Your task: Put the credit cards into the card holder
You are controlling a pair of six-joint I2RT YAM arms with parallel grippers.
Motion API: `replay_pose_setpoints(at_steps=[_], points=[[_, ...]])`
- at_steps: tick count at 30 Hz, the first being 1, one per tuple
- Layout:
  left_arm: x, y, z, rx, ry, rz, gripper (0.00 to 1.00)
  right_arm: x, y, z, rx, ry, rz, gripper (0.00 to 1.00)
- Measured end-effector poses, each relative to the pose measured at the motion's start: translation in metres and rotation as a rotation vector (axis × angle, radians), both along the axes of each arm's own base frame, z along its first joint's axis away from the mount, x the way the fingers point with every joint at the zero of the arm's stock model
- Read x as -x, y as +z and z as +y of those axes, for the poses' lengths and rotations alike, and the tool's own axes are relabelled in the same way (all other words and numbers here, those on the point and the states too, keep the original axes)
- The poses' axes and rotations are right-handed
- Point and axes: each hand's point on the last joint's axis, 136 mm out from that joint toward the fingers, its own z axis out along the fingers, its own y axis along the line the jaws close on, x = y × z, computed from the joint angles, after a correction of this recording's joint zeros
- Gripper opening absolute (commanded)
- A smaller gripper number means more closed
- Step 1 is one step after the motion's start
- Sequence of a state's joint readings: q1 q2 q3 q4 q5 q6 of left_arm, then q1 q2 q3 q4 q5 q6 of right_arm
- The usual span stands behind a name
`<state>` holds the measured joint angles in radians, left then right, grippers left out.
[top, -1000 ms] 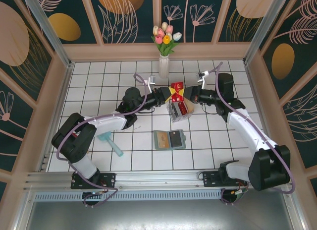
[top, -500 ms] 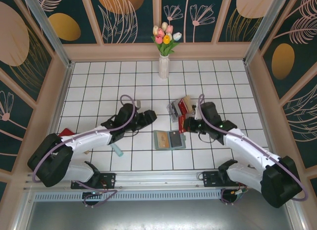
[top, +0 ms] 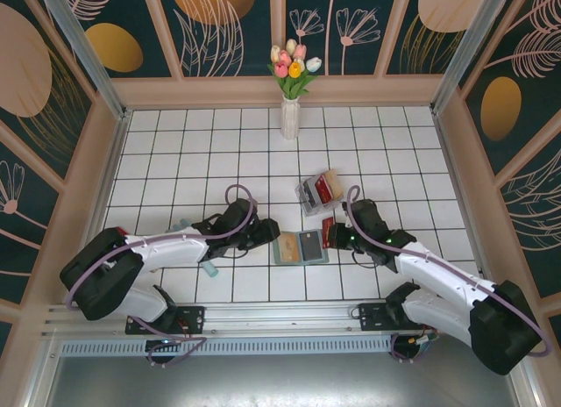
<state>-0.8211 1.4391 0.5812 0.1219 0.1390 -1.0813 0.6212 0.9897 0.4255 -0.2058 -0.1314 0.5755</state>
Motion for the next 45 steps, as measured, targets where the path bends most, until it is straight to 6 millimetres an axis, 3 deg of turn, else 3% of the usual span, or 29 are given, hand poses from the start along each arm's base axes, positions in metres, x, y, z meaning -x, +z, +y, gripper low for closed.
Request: replay_pose_setpoints(at_steps=[6,14,23,34,45], points=[[0.005,-0.009,-0.004,0.002,-0.028,0.032,0.41,0.002,-0.012,0.000,0.003,0.004,0.013,0.02],[0.008,-0.015,-0.008,0.009,-0.048,0.048,0.19,0.002,-0.006,0.010,-0.051,0.028,0.010,0.02],[0.007,-0.018,-0.010,0.013,-0.050,0.048,0.11,0.003,-0.001,0.016,-0.089,0.038,0.022,0.03],[0.007,-0.018,-0.010,0.012,-0.049,0.049,0.06,0.002,0.023,0.038,-0.203,0.085,0.032,0.04],[0.008,-0.020,-0.008,0.017,-0.045,0.046,0.01,0.007,0.023,0.057,-0.271,0.110,0.077,0.04]])
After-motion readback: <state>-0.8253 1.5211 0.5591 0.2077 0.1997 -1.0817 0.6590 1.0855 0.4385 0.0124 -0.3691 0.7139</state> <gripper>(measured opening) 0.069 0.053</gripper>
